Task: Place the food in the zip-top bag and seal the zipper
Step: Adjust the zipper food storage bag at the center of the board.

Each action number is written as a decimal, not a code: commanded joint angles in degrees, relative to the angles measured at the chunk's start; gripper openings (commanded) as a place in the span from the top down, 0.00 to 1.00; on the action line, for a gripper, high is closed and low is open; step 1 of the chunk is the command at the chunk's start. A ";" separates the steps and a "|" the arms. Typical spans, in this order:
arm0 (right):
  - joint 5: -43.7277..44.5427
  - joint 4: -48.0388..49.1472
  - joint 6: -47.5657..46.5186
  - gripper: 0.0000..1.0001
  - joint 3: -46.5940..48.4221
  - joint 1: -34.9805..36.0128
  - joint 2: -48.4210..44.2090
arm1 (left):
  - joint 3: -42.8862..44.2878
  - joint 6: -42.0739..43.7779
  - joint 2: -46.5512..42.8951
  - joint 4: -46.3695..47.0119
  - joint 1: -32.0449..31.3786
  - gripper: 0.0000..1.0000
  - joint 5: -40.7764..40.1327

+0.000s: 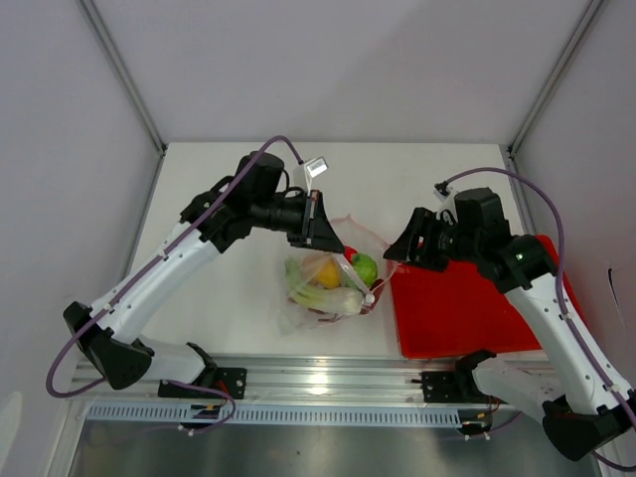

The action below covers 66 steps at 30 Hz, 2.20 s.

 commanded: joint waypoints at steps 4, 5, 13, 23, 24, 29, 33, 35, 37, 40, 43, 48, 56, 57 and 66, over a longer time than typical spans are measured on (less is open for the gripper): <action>4.71 -2.21 -2.52 0.39 4.18 -0.73 -4.45 | 0.68 -0.75 -3.45 3.98 -0.33 0.99 3.55; 4.80 -2.92 -2.87 0.39 4.18 -0.82 -4.19 | 0.60 -1.10 -3.54 4.25 -0.24 0.99 3.55; -1.09 6.63 3.61 0.51 -3.54 1.46 -0.76 | -0.46 -1.54 -4.06 4.87 -0.33 1.00 3.73; 4.80 6.84 4.51 1.00 -0.05 6.03 3.19 | 0.60 -0.05 -4.51 2.49 -0.24 1.00 2.33; 4.63 6.31 4.59 1.00 3.53 6.12 3.37 | 0.16 -0.05 -4.33 2.49 -0.24 0.99 2.32; 3.22 2.35 5.91 1.00 15.94 8.23 6.35 | -2.65 -0.58 -5.02 3.37 -0.51 0.99 1.01; 2.08 3.65 7.14 1.00 16.85 8.58 8.12 | -10.46 -1.98 -10.72 6.00 -2.61 0.99 -1.09; 2.77 5.94 8.11 1.00 10.89 9.37 8.38 | -14.33 -3.12 -12.84 7.67 -3.14 0.99 -2.24; 4.18 9.63 8.72 1.00 4.84 10.16 8.38 | -17.14 -2.52 -13.38 8.03 -2.97 0.99 -4.26; 4.27 11.93 8.20 1.00 3.04 10.60 9.70 | -17.86 -1.72 -11.28 6.97 -2.97 1.00 -4.01; 5.68 9.12 6.80 1.00 6.63 11.48 11.19 | -14.54 -1.98 -11.62 6.36 -2.97 0.99 -3.83; 8.75 4.99 6.53 1.00 15.78 14.90 10.93 | -7.32 -1.81 -12.76 4.25 -3.06 0.99 -4.44; 6.65 10.78 7.32 1.00 8.05 15.61 11.80 | -15.49 -1.54 -10.74 5.83 -2.18 1.00 -3.92; 6.47 10.96 7.14 1.00 8.75 15.70 11.98 | -15.32 -2.06 -11.26 6.09 -2.18 1.00 -4.00; 4.45 10.35 3.37 1.00 15.79 17.02 15.76 | -14.76 -3.12 -18.13 4.69 -1.48 0.99 -12.24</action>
